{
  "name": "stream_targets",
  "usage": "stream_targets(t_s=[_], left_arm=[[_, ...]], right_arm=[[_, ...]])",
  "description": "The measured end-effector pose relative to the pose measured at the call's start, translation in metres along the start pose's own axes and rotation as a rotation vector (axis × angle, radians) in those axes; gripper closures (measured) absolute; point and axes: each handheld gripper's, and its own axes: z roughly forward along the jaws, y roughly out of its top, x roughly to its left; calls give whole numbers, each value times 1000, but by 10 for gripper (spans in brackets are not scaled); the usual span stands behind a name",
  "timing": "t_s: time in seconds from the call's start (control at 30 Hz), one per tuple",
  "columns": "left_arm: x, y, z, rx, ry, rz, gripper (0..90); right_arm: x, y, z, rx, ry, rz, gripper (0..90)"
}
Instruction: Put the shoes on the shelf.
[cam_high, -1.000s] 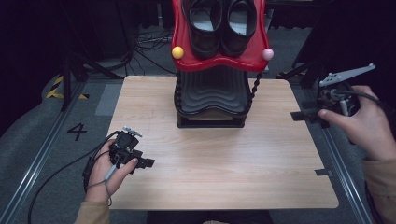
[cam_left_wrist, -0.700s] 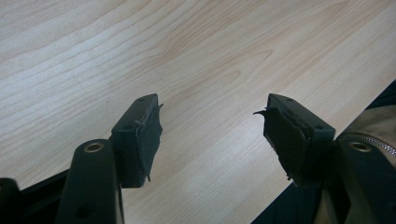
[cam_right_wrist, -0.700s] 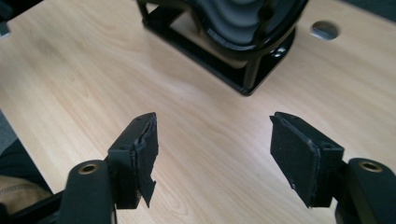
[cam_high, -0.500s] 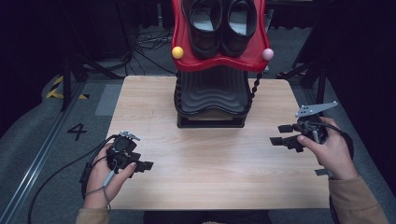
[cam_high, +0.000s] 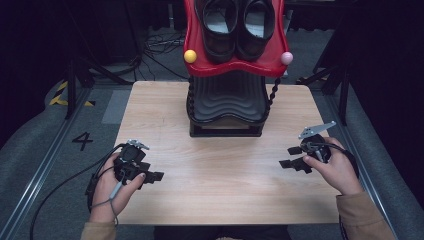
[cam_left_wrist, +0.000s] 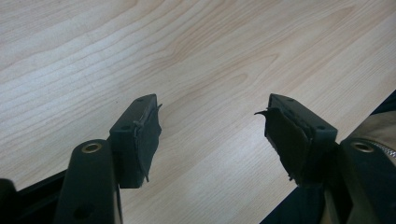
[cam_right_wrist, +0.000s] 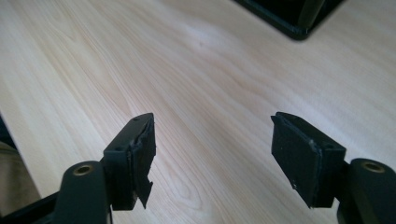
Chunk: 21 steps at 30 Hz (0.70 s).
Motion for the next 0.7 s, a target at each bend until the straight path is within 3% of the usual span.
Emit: stream_targets(t_s=[0.2, 0.27, 0.4, 0.6, 0.7], left_arm=[[2, 0, 7, 31, 1, -3, 355], [2, 0, 8, 40, -1, -3, 354], [4, -1, 13, 70, 9, -9, 353], [4, -1, 19, 86, 11, 5, 352], [4, -1, 23, 93, 18, 13, 345]], right_arm=[[-1, -10, 28, 148, -25, -24, 299], [-1, -11, 30, 161, -29, -22, 300], [0, -16, 36, 269, -46, -39, 311], [-1, -19, 41, 298, -47, -41, 306], [-3, -20, 43, 303, -36, -68, 307]])
